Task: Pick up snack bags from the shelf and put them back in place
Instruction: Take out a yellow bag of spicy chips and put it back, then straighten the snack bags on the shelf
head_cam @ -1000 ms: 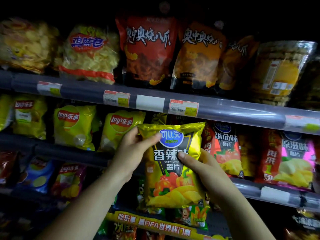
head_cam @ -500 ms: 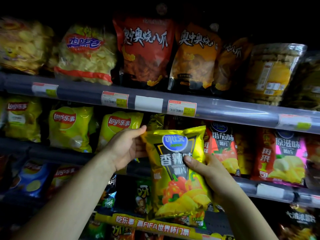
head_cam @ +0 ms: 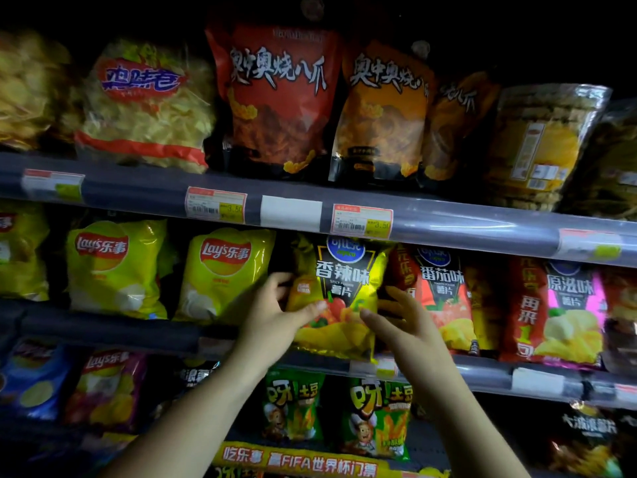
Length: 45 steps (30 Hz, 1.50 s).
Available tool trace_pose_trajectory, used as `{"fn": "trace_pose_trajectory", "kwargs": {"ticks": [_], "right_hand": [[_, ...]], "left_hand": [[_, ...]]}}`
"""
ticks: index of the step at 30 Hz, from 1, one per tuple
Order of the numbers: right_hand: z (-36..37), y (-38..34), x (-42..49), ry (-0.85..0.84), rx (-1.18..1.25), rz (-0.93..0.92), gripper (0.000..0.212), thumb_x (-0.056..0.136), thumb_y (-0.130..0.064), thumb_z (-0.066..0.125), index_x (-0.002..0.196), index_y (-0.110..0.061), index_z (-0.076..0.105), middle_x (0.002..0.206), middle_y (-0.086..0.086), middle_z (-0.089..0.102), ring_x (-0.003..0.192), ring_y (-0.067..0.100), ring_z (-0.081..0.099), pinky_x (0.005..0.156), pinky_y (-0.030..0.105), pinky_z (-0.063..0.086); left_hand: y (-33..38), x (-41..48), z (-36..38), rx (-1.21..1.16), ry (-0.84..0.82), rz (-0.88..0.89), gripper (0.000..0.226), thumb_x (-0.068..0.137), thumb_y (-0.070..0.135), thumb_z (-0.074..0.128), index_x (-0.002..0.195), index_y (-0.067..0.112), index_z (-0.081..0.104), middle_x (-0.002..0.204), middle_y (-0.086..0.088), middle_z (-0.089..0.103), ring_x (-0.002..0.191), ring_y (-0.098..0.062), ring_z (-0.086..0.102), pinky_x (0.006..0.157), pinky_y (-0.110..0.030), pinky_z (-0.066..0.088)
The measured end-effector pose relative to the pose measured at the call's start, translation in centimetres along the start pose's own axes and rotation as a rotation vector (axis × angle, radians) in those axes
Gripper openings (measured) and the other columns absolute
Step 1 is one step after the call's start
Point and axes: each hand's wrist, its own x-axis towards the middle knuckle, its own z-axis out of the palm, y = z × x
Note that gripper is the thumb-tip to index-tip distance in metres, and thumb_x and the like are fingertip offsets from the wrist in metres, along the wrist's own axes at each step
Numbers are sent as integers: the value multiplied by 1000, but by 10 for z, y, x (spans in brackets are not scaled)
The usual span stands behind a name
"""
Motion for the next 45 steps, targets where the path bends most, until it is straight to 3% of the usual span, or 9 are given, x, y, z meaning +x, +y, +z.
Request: {"fn": "trace_pose_trajectory", "kwargs": {"ticks": [5,12,18,27,30,34,38,42,45], "right_hand": [[6,4,14,-31,-53,0,41,97,-10,65,133,-26,52,108,-12,68,87,-7,71,61,8,53],[15,6,23,-65,-232,-62,83,73,-51,62,149,-21,48,135,1,67,123,21,65,105,49,53],[12,15,28,-46,-245,-80,62,87,-23,73,145,-19,51,132,3,67,119,22,65,106,48,52],[47,-3,14,23,-160,-308,31,84,-19,67,114,-27,63,111,-5,72,104,14,71,93,46,59],[103,-21,19,-163,-303,-375,46,89,-24,67,133,-19,55,126,-2,66,117,17,65,103,33,52],[171,-30,40,-279,-277,-143,61,92,-28,69,142,-8,39,138,11,58,129,31,56,98,31,46],[180,-35,51,-135,-232,-128,34,90,-29,74,111,-12,52,107,5,69,102,26,67,78,27,44],[163,-44,37,-133,7,-114,25,88,-37,77,84,-18,61,64,-10,68,59,10,64,51,25,49],[160,-40,11,-243,165,-19,29,82,-35,81,95,-13,66,82,1,80,73,24,77,62,38,62]], "left_hand": [[-20,25,10,164,70,88,42,84,33,75,122,29,56,118,-1,70,107,-18,68,95,-49,55],[-30,22,24,478,208,173,39,93,36,64,127,17,60,117,2,71,107,-18,66,83,-26,48],[-23,-6,15,606,154,179,69,89,41,68,149,28,38,145,6,52,131,-12,53,108,-35,47],[-2,-21,-88,685,533,236,46,89,24,68,132,20,50,128,-1,59,117,-23,59,96,-37,50],[-12,4,-107,679,426,33,69,92,33,65,149,12,34,149,-7,46,134,-27,48,104,-37,40],[-29,34,-122,606,318,-30,48,89,40,67,123,9,51,121,-7,68,111,-28,64,82,-30,45],[-24,42,-143,611,283,115,48,83,54,67,108,14,59,95,1,68,92,-23,65,73,-33,47],[-13,40,-171,307,100,8,95,60,84,67,131,22,58,125,2,70,113,-17,66,98,-47,53],[-9,21,-176,-22,-53,-139,98,58,62,87,140,25,50,132,-1,68,116,-20,67,102,-50,52]]}}
